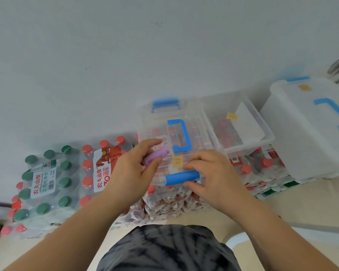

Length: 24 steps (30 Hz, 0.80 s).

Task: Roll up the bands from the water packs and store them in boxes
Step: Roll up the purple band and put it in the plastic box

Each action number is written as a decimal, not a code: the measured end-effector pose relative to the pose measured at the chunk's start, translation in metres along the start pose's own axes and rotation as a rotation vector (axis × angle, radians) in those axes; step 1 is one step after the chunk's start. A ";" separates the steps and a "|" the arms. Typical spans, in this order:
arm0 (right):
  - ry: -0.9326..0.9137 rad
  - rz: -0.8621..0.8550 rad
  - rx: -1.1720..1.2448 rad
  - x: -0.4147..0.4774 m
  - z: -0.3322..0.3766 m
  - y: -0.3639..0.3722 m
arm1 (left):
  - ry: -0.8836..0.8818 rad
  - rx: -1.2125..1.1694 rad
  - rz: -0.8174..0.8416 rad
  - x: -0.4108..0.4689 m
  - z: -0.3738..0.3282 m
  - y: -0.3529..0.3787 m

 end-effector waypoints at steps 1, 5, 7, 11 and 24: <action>-0.025 -0.017 -0.019 -0.001 0.001 0.001 | 0.034 0.037 0.002 -0.001 0.000 0.001; -0.090 -0.086 -0.039 -0.001 0.004 0.002 | 0.052 0.051 0.013 0.000 0.003 0.000; -0.120 -0.089 -0.046 -0.001 0.005 0.003 | 0.040 0.039 -0.010 0.002 0.002 -0.003; -0.151 -0.073 -0.032 0.000 0.006 0.006 | 0.068 0.093 -0.042 0.001 -0.005 -0.008; 0.184 0.008 0.359 0.006 0.005 0.037 | -0.038 0.061 -0.093 -0.029 -0.008 -0.019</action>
Point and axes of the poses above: each hand's wrist, its own x-axis towards the middle knuckle, its own y-axis out of the palm, z = x × y, the point moved 9 cm from there along x, towards the middle knuckle, and after that the axes turned 9 degrees about -z, right-handed, at the moved point
